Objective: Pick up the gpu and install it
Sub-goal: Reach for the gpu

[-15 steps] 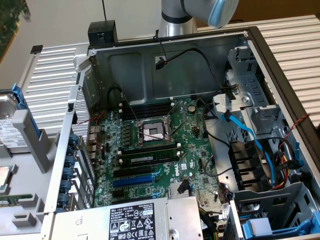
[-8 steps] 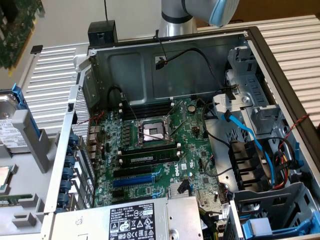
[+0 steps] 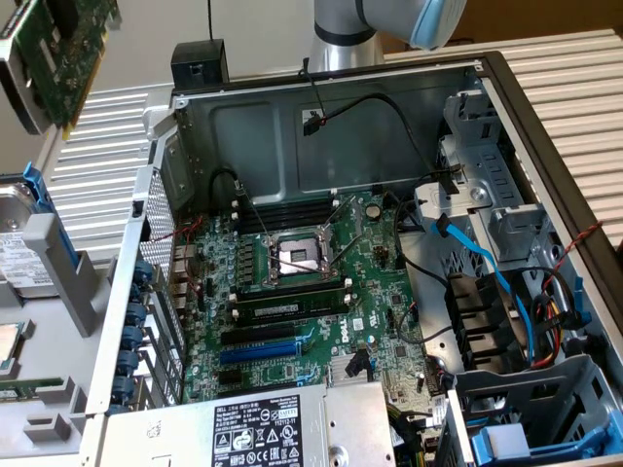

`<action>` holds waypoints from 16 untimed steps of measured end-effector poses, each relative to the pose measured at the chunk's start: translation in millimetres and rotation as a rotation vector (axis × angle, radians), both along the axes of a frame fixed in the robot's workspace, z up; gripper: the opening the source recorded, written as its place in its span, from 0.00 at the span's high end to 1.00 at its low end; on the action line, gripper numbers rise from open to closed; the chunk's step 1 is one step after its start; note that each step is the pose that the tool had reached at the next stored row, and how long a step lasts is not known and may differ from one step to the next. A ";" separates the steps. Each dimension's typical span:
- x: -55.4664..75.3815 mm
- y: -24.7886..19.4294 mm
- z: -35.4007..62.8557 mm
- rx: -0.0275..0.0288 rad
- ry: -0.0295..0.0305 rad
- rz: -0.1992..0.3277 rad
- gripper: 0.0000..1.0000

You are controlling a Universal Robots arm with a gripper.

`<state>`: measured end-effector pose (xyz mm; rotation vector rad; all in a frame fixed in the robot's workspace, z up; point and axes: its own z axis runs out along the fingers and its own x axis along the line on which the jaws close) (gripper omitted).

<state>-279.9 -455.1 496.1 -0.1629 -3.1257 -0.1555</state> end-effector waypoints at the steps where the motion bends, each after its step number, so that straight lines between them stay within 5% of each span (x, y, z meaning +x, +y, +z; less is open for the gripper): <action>1: 4.1 -0.1 0.0 0.0000 0.0002 0.001 0.73; 16: 69.7 -4.2 0.0 0.0000 0.0022 0.007 0.73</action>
